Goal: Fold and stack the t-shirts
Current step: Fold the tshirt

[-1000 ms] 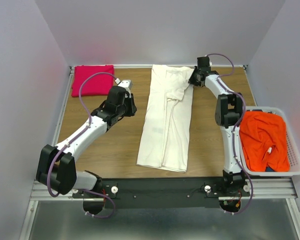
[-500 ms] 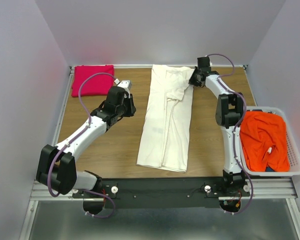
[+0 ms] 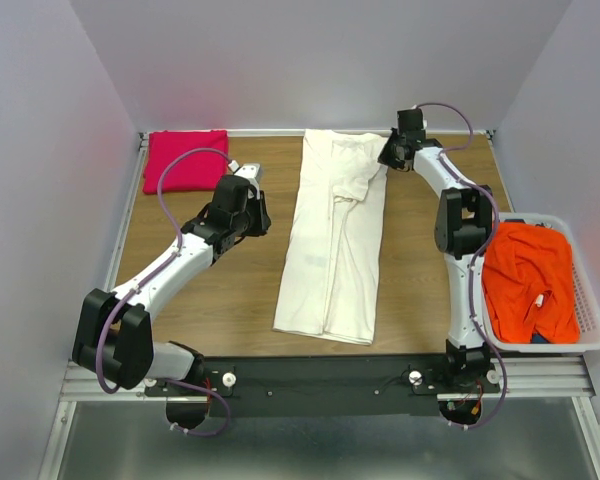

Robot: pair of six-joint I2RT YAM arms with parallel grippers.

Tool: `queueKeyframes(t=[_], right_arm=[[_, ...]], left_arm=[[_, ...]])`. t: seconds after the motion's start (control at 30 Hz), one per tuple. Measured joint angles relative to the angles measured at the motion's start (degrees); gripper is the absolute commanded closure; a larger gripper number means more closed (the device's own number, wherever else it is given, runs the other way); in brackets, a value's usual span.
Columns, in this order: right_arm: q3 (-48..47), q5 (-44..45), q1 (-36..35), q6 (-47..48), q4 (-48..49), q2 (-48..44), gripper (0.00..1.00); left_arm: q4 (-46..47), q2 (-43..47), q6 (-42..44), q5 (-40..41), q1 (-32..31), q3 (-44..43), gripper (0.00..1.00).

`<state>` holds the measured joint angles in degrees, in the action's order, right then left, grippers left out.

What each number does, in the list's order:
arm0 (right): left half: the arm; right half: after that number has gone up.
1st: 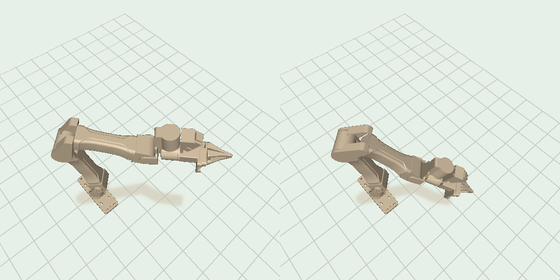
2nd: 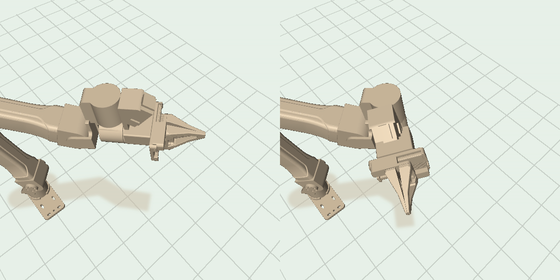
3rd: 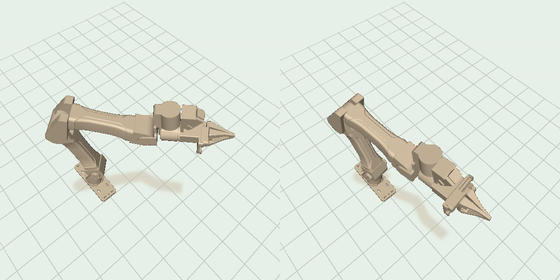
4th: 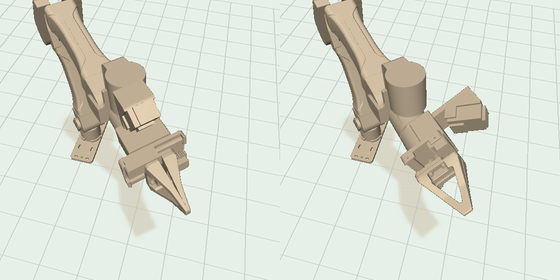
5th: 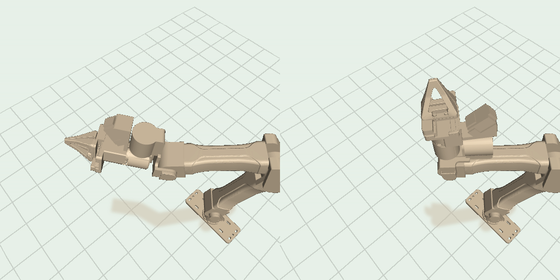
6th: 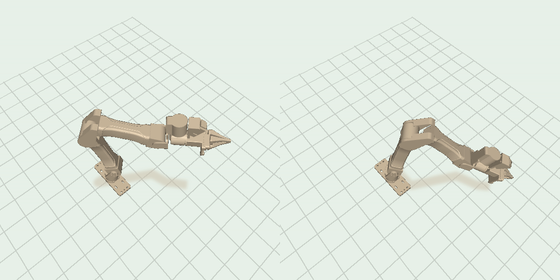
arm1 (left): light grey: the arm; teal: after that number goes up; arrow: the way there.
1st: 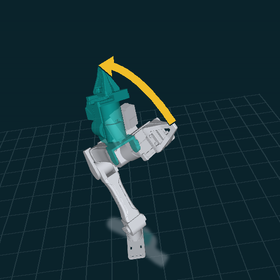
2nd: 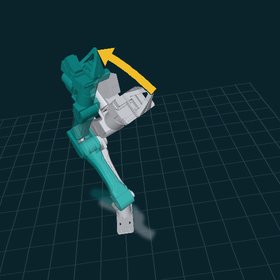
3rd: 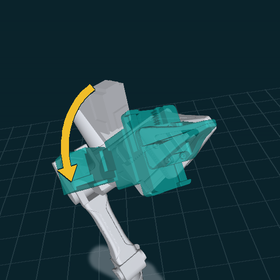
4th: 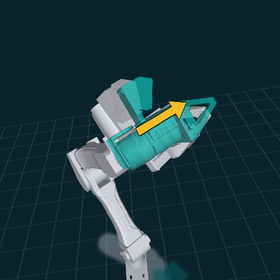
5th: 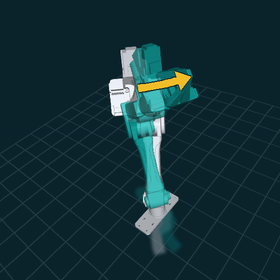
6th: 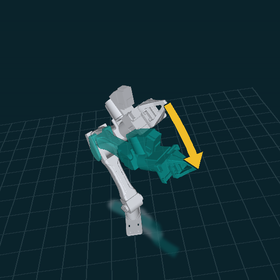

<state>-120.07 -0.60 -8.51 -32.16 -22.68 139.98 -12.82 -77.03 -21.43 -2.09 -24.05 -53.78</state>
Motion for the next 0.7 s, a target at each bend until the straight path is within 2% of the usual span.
queueKeyframes(t=[0.13,0.27,0.7], right_arm=[[0.2,0.0,0.0,0.1,0.1,-0.2,0.78],[-0.1,0.0,0.0,0.5,0.1,0.0,0.7],[-3.2,1.4,0.0,1.8,0.6,3.4,0.7]], left_arm=[[0.1,0.0,0.2,0.0,0.0,0.1,0.68],[0.2,0.0,0.3,-0.1,0.0,0.3,0.68],[0.3,0.0,0.4,-0.1,0.1,0.4,0.68]])
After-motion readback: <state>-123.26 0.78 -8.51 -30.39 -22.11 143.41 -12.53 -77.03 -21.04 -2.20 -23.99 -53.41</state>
